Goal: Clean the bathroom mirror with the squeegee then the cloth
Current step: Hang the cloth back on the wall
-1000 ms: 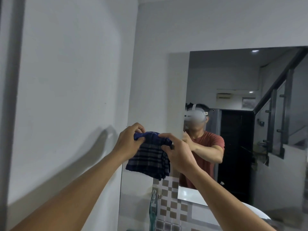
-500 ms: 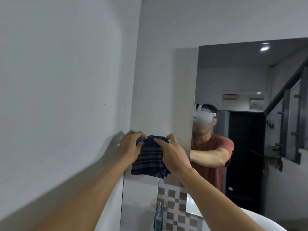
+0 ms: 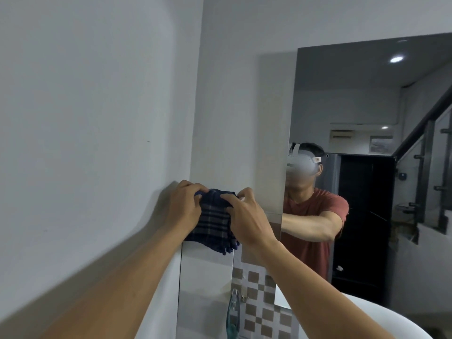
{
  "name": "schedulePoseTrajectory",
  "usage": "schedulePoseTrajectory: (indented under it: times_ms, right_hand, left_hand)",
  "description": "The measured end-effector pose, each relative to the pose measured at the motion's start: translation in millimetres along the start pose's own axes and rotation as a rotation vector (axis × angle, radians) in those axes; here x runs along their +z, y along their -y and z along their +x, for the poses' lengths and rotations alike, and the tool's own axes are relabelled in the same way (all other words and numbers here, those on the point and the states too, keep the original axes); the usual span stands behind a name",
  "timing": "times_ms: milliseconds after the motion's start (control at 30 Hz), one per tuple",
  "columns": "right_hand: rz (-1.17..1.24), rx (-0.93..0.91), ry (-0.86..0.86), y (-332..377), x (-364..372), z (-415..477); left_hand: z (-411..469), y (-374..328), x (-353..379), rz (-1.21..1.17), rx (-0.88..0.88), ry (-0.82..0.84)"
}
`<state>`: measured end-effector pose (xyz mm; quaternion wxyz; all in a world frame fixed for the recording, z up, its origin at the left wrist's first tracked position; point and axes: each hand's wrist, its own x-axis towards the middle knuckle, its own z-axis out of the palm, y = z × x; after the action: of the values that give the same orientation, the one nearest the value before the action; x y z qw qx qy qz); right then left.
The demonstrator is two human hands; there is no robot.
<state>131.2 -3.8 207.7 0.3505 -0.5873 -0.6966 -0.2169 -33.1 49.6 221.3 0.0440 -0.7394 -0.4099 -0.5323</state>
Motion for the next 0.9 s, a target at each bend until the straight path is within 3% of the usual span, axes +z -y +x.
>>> schedulePoseTrajectory:
  times_ms: [100,267,433,600,733,900]
  right_hand:
    - [-0.027,-0.016,-0.011,1,1,5]
    - [-0.125,-0.036,0.121,0,4,0]
    - [-0.118,-0.023,0.210,4,0,-3]
    - [-0.190,-0.107,0.193,2,-2,-5]
    - [-0.040,-0.078,0.206,0,-2,-9]
    - [-0.015,-0.069,0.260,2,-1,-9]
  left_hand:
    - [1,1,-2,0.066,-0.002,0.027]
    - [-13,0,-2,0.166,0.031,0.134]
    - [-12,7,8,0.160,0.001,0.260]
    - [-10,7,4,0.120,-0.032,0.393]
    - [-15,5,-2,0.242,-0.001,0.334]
    - [-20,4,-1,0.158,-0.036,0.354]
